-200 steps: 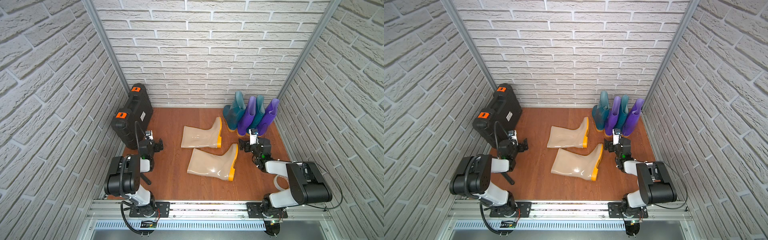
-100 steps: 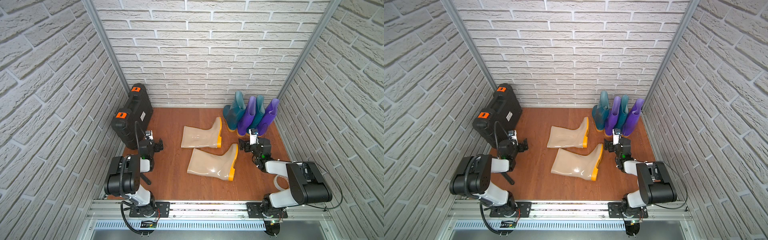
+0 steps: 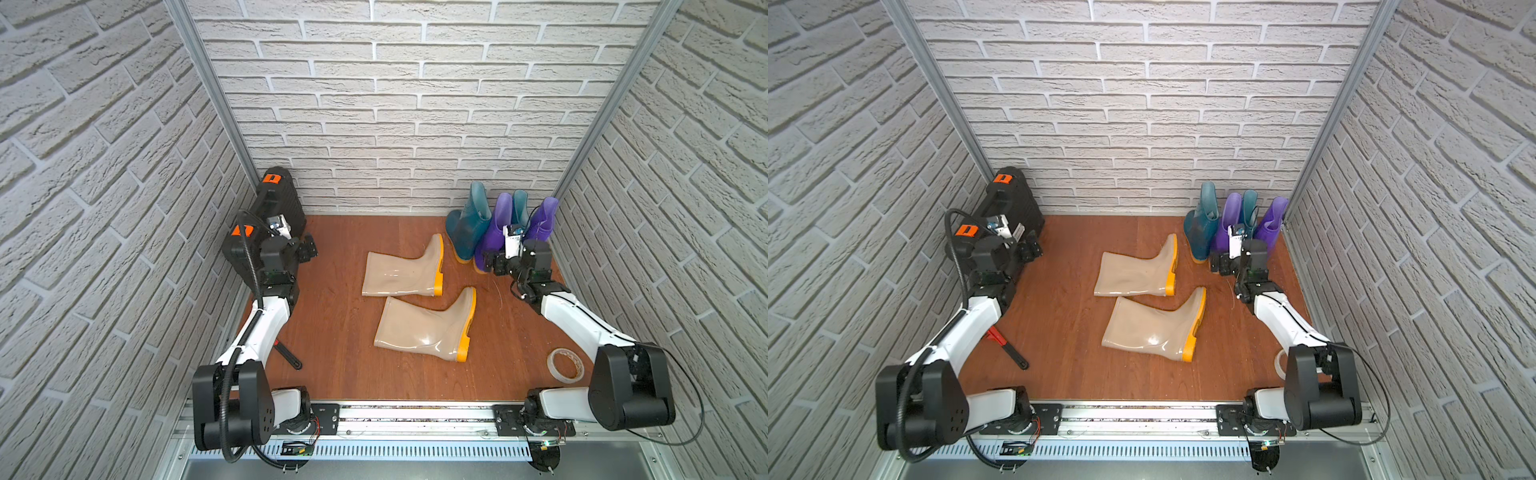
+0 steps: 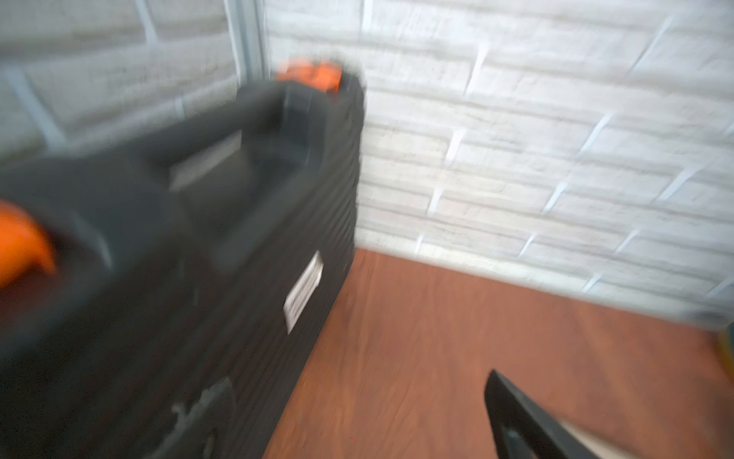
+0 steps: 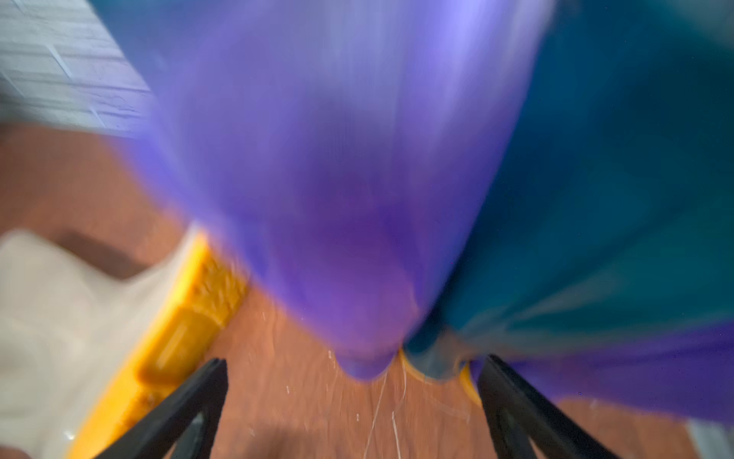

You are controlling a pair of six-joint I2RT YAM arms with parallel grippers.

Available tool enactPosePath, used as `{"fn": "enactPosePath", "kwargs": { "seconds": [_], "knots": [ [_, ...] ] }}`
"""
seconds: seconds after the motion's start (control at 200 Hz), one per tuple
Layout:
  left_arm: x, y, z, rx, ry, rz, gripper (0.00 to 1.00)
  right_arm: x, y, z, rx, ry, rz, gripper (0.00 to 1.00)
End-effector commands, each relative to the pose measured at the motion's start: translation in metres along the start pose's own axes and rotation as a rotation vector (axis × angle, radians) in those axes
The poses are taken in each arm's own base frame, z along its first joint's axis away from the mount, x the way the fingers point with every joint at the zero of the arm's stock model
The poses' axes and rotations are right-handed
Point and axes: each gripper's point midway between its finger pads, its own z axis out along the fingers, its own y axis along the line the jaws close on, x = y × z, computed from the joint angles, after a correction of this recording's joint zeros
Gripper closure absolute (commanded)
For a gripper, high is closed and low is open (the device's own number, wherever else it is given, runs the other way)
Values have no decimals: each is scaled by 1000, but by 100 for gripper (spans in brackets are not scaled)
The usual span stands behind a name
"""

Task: Match and arrange rain boots in pairs
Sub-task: Adjust the rain boot at the center of the board.

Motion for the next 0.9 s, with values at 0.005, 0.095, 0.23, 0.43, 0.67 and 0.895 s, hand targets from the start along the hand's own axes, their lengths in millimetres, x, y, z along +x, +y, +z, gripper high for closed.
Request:
{"fn": "enactPosePath", "kwargs": {
  "seconds": [0.005, 0.095, 0.23, 0.43, 0.67, 0.895],
  "knots": [
    [5, -25, -11, 23, 114, -2, 2, 20, 21, -20, -55, 103, 8, 1],
    [-2, -46, -16, 58, 143, -24, 2, 14, 38, -34, -80, 101, -4, 1],
    [19, -72, -14, 142, 278, -72, 2, 11, 63, -51, -102, 143, -27, 7],
    [76, -89, -9, 169, 513, -143, 2, 25, 103, -51, -176, 271, 10, 23],
    [134, -120, 13, 284, 718, -192, 10, 65, 152, -13, -216, 437, 7, 43],
    [166, -153, 43, 431, 812, -199, 15, 86, 179, 13, -234, 509, 17, 50]
  ]
}}
